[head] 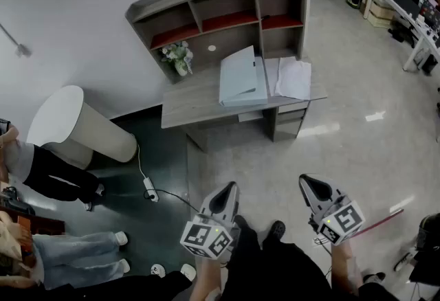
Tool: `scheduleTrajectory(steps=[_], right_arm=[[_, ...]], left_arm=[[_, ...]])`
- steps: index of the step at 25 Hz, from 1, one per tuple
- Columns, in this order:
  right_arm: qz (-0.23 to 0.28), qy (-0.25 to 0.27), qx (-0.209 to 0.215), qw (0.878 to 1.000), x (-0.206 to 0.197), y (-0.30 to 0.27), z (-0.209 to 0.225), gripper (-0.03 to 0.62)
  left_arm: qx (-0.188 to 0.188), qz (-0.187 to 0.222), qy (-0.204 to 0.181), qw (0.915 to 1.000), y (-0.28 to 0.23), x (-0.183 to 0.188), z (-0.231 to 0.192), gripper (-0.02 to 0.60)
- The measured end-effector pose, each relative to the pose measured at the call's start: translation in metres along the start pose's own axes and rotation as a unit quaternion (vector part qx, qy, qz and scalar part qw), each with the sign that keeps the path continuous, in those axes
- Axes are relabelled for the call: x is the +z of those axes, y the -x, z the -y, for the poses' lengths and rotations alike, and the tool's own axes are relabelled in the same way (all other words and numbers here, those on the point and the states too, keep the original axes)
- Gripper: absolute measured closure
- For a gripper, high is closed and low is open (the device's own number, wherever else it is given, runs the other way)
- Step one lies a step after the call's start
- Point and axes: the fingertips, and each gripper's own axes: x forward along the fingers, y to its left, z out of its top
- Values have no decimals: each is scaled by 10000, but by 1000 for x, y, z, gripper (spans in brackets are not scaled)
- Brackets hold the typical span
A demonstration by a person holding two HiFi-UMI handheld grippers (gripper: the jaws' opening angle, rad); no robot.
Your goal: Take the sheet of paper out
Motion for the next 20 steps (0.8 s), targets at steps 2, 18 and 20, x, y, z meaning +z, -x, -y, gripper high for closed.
scheduleTrajectory(steps=[2, 18, 20], right_arm=[[34, 33, 3, 10000, 0, 1, 4, 582], [131, -105, 16, 9999, -1, 9, 10, 582], [109, -139, 2, 9998, -2, 3, 13, 580]], left_arm=[[7, 35, -44, 10000, -3, -1, 3, 569], [152, -63, -49, 9999, -1, -8, 4, 569], [159, -96, -19, 9998, -3, -9, -2, 569]])
